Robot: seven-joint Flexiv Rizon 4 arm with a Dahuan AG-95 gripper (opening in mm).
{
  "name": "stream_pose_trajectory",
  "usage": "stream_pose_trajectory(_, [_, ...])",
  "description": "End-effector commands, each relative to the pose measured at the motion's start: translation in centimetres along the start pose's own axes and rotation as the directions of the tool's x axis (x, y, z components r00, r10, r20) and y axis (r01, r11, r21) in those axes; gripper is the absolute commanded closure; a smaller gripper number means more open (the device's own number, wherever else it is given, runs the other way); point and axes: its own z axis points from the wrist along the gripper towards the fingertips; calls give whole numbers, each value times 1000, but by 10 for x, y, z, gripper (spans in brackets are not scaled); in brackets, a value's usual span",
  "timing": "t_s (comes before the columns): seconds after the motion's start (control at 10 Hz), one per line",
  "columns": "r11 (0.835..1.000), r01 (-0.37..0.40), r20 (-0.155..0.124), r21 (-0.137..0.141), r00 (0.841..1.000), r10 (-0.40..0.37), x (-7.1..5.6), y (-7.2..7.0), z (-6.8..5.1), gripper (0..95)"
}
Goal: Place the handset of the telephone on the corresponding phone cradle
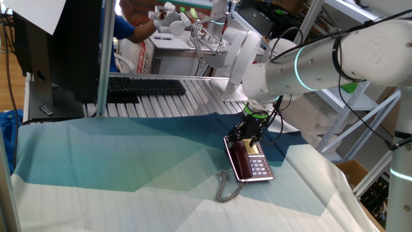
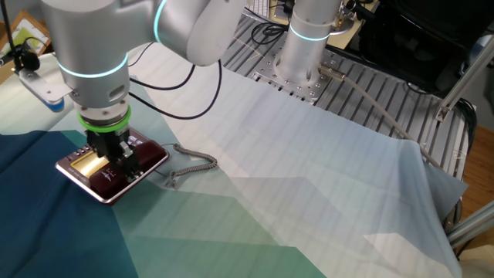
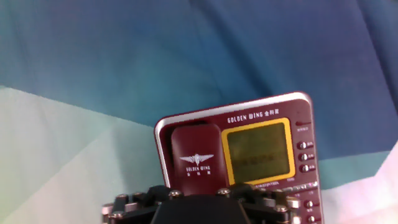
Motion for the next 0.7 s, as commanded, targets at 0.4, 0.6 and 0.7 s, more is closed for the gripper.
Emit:
stream_pose_trajectory(0.4, [1000, -8, 7, -14, 1000, 8, 2, 1, 2, 950])
stream_pose_trajectory(0.6, [999, -24, 4, -45, 1000, 24, 2, 1, 2, 950])
stream_pose_trajectory(0.7, [999, -22, 5, -44, 1000, 22, 2, 2, 2, 950])
